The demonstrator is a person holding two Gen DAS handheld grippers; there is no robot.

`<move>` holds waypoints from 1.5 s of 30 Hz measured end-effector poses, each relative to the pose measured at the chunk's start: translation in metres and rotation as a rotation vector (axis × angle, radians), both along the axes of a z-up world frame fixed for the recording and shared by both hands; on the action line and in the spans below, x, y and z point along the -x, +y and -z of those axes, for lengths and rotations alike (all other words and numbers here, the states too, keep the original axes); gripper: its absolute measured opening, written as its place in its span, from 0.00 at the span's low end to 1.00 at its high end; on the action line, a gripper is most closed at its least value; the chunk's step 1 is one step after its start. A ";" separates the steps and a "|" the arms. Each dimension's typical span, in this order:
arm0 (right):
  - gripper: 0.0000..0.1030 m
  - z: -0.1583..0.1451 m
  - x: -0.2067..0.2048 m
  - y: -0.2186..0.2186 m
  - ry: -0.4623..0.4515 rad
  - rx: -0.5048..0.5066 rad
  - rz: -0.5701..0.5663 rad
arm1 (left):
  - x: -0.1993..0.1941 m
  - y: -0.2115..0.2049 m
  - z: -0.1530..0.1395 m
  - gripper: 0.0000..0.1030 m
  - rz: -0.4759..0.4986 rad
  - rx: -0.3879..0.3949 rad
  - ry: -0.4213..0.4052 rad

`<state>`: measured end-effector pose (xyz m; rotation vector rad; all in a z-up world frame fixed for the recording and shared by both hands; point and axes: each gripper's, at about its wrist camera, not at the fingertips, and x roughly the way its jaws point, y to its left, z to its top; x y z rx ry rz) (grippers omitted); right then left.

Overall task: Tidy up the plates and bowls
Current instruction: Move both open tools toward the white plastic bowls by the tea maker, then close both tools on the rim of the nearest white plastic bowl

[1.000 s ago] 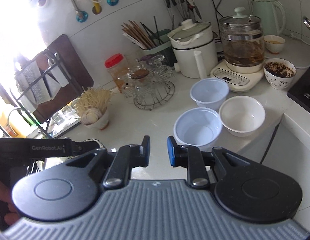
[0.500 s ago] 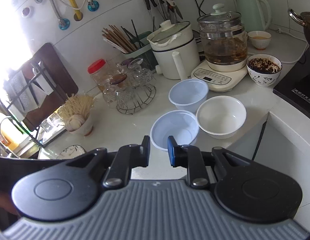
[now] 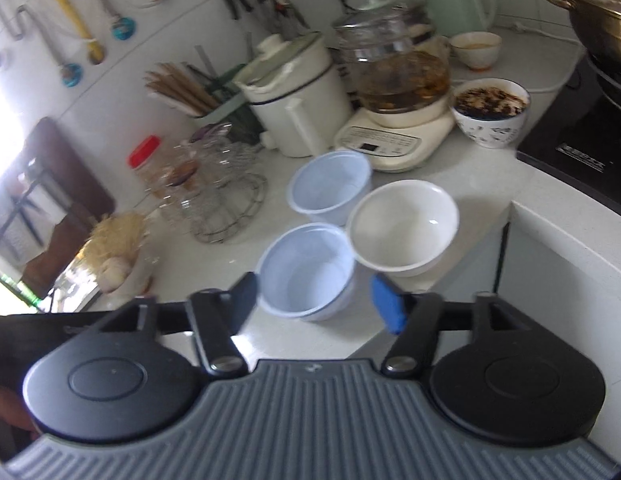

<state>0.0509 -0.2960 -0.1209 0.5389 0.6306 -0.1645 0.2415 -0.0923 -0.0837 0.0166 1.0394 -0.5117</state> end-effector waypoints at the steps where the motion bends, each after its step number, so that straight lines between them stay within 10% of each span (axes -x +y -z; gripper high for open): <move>1: 0.73 0.003 -0.004 -0.004 0.005 -0.011 0.007 | -0.006 -0.004 0.002 0.53 0.005 0.002 0.001; 17: 0.73 0.053 -0.060 -0.032 0.119 -0.184 -0.018 | -0.079 -0.047 0.052 0.53 0.052 -0.004 0.141; 27: 0.46 0.081 -0.083 -0.029 0.201 -0.244 -0.021 | -0.102 -0.052 0.089 0.51 0.088 -0.007 0.234; 45: 0.18 0.091 -0.093 -0.029 0.205 -0.278 -0.050 | -0.105 -0.054 0.097 0.12 0.069 -0.023 0.239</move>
